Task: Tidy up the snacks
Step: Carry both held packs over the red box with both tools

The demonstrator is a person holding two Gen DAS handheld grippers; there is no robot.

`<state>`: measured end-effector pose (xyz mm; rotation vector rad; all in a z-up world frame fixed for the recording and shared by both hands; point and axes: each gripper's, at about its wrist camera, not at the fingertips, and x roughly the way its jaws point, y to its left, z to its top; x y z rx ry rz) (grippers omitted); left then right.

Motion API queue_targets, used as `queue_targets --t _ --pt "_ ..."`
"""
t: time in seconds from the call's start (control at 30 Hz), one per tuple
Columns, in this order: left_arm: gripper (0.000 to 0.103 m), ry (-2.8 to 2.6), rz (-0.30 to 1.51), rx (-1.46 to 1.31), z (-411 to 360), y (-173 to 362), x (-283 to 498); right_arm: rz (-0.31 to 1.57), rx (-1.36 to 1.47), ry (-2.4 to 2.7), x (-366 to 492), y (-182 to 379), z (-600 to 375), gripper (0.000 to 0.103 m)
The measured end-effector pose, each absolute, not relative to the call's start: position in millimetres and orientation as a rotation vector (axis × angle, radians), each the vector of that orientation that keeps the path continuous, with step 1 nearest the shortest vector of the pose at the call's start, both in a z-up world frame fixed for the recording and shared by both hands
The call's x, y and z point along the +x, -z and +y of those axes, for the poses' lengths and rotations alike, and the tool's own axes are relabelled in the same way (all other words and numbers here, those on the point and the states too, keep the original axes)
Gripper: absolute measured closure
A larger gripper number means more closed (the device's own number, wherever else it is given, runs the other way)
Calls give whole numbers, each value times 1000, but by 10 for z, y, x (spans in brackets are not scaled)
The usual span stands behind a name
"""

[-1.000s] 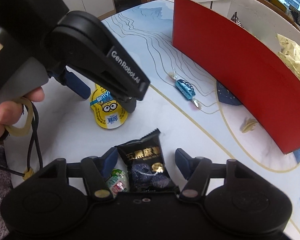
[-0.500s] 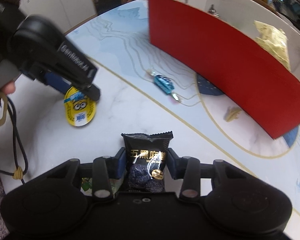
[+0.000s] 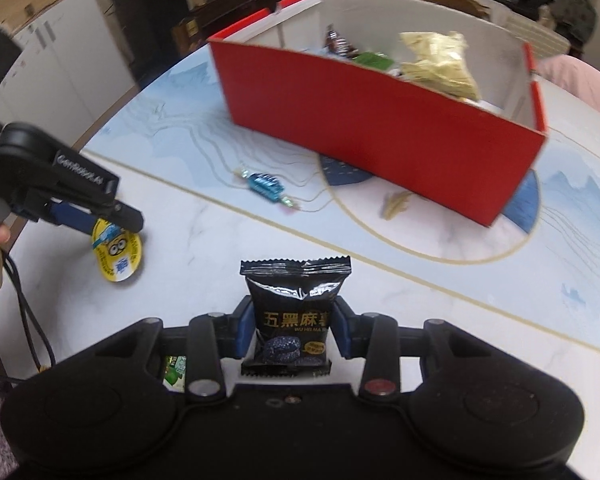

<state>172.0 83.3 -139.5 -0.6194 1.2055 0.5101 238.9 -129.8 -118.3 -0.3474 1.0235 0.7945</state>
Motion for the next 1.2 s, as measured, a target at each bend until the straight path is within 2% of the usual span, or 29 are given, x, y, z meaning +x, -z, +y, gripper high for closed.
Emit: queue_targets --t 0.43,1.2 --pt "53 -432 1090 -536 815 995 1659 894 -172 -611 2400 845 -1564 67" --pt "53 -247 911 -353 657 72 2186 717 -148 -556 2669 95 -1536 68"
